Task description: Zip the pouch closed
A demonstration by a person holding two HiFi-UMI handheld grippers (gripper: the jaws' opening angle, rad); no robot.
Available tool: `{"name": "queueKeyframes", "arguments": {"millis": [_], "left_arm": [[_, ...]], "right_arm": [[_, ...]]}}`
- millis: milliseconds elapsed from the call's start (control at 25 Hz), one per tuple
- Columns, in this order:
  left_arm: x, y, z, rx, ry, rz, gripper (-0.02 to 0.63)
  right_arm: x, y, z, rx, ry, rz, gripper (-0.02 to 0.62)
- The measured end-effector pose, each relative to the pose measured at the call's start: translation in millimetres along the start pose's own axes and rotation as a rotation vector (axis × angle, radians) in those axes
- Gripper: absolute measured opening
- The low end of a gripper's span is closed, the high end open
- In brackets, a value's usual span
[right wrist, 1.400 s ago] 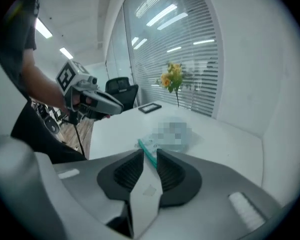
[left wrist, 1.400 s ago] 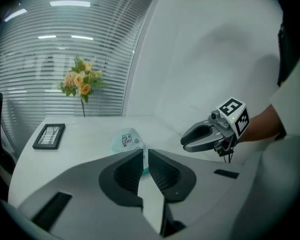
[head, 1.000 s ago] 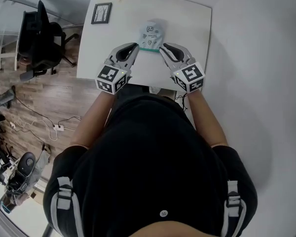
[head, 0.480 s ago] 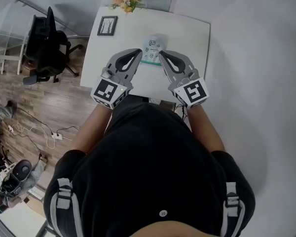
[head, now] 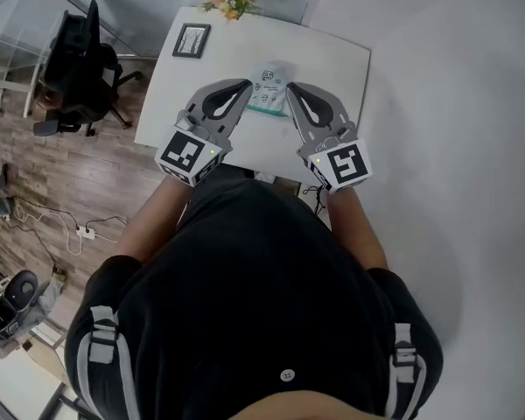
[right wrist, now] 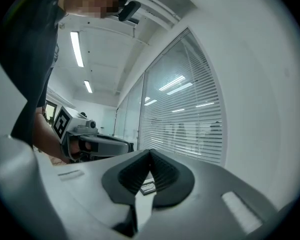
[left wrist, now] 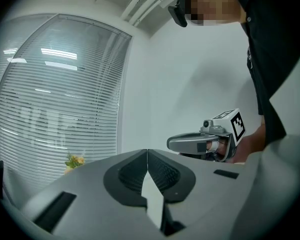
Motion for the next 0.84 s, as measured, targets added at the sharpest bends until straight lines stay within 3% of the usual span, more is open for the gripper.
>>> {"name": "queueKeyframes", "arguments": {"millis": [840], "left_arm": [[-8.8,-6.9,7.0,0.022,0.020,0.023,0.009]], "right_arm": [[-4.4,12.9,-4.2,0.020,0.011,0.020,0.011]]}}
Point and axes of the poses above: the fingertips, and each gripper's own axes: z backward along the fingers, y to its left, x out of its top, the point moved 8 cm from there along z, backward along the fingers, and after that the axes turned 4 degrees about y, right-handed, at the moved point
